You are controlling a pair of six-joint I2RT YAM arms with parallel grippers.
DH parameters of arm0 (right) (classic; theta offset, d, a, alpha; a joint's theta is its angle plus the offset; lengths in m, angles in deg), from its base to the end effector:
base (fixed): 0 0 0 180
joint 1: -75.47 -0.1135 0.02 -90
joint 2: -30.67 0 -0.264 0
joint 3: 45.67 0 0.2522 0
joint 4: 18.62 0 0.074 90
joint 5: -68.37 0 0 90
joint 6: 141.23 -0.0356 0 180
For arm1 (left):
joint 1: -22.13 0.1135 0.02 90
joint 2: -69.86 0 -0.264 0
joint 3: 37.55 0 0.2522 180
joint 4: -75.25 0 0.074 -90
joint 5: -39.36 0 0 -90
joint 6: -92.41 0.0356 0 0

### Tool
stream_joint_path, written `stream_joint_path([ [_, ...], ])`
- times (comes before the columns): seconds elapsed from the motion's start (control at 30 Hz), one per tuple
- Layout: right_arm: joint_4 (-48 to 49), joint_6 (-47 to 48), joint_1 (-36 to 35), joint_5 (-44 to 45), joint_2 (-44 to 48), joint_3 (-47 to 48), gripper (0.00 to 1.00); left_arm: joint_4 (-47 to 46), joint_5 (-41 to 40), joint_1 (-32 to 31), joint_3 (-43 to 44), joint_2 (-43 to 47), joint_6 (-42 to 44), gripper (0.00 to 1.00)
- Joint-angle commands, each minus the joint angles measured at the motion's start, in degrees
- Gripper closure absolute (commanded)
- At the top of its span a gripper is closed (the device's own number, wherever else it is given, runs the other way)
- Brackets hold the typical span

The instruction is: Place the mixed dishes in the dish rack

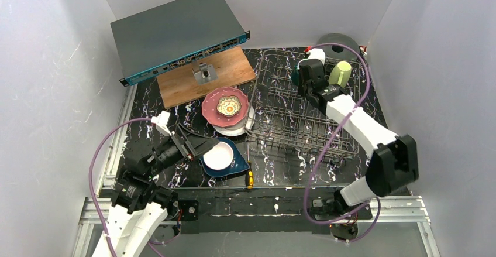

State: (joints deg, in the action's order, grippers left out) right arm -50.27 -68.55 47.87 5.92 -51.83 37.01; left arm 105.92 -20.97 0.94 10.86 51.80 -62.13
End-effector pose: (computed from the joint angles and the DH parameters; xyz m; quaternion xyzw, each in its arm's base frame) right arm 0.2981 0.1373 0.3209 0.0400 0.8543 -0.0106 0.5181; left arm 0.0790 -0.0495 0.3222 -0.0854 0.7037 -0.5968 0.3761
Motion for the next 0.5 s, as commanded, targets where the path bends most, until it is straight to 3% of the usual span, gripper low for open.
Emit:
stream_joint_path([
  [0.0, 7.25, 6.18, 3.35, 3.82, -5.64, 6.45, 0.99, 5.5, -0.66, -0.26, 3.1, 0.0, 3.89, 0.05],
  [0.47, 7.41, 6.81, 11.55, -0.08, -18.89, 13.84, 0.99, 8.46, -1.89, -0.26, 3.91, 0.42, 3.71, 0.05],
])
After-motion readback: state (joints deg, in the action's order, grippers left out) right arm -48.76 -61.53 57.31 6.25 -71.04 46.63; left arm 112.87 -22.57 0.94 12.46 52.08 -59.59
